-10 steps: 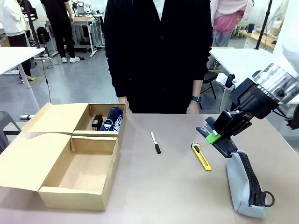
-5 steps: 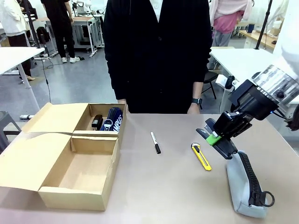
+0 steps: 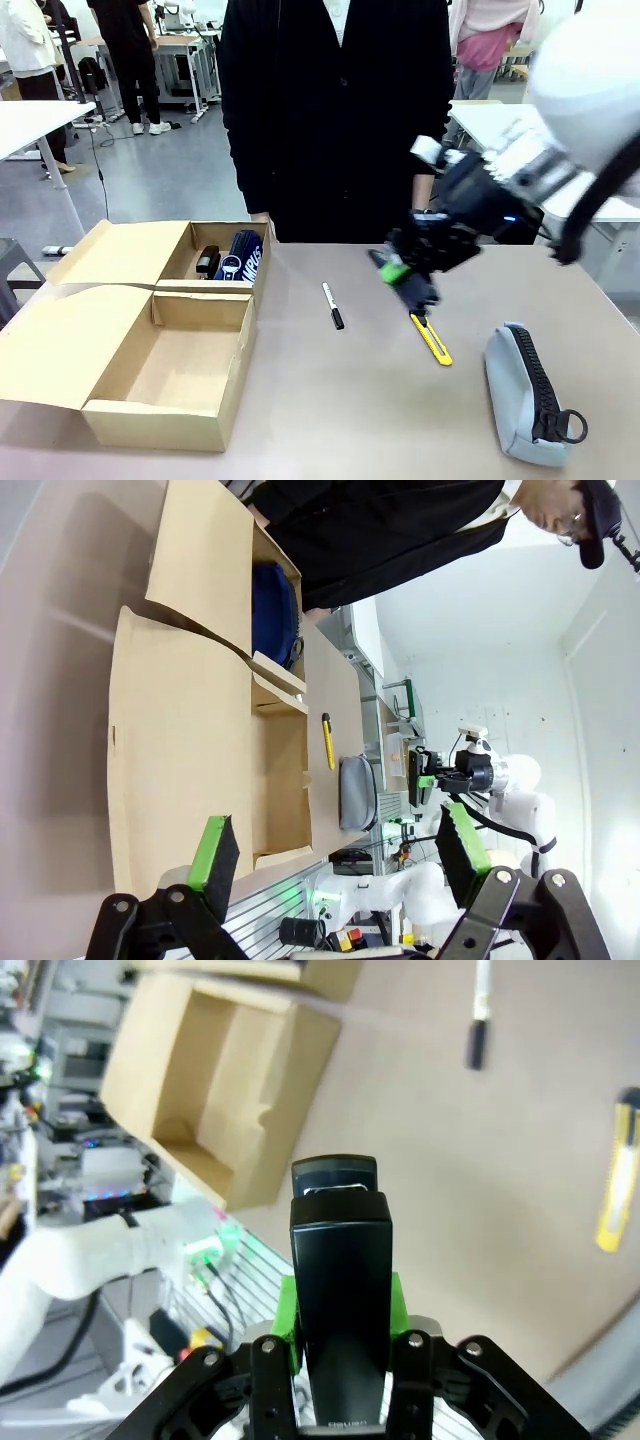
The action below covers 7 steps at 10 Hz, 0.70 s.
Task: Place items inside the box.
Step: Pick up a Pencil pouch or Stapler and place it inside the Mailer Box closest to the robot.
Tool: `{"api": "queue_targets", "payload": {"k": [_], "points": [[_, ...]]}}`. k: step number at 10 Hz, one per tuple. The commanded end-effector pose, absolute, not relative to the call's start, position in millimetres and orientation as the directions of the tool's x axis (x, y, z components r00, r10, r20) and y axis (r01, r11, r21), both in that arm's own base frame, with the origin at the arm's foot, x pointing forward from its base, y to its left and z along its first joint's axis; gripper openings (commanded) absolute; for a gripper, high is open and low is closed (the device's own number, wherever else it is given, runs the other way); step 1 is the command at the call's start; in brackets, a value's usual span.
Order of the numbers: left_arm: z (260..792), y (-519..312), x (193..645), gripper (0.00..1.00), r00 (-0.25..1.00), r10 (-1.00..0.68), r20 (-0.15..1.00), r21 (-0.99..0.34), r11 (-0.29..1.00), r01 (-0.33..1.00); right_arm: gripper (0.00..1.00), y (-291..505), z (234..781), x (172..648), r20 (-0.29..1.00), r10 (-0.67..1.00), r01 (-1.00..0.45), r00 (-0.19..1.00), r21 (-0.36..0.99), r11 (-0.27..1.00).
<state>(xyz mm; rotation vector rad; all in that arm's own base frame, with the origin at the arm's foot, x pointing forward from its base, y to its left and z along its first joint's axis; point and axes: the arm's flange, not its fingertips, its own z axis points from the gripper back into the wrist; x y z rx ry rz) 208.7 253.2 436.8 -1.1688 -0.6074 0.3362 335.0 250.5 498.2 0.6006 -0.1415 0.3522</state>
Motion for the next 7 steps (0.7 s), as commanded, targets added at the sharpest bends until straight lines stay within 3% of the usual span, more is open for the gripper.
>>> {"api": "queue_targets", "payload": {"k": [1, 3, 7], "points": [[439.0, 253.1, 208.8, 1.0, 0.785, 0.548, 0.29, -0.927, 0.365, 0.088, 0.37, 324.2, 502.5, 352.7, 0.205, 0.303, -0.366, 0.931, 0.493, 0.79], [439.0, 253.1, 208.8, 1.0, 0.785, 0.548, 0.29, -0.927, 0.365, 0.088, 0.37, 392.8, 486.6, 367.2, 0.242, 0.343, -0.417, 0.908, 0.418, 0.807], [439.0, 253.1, 208.8, 1.0, 0.785, 0.548, 0.29, -0.927, 0.365, 0.088, 0.37, 530.9, 438.2, 381.5, 0.137, 0.452, -0.464, 0.882, 0.424, 0.778]]}}
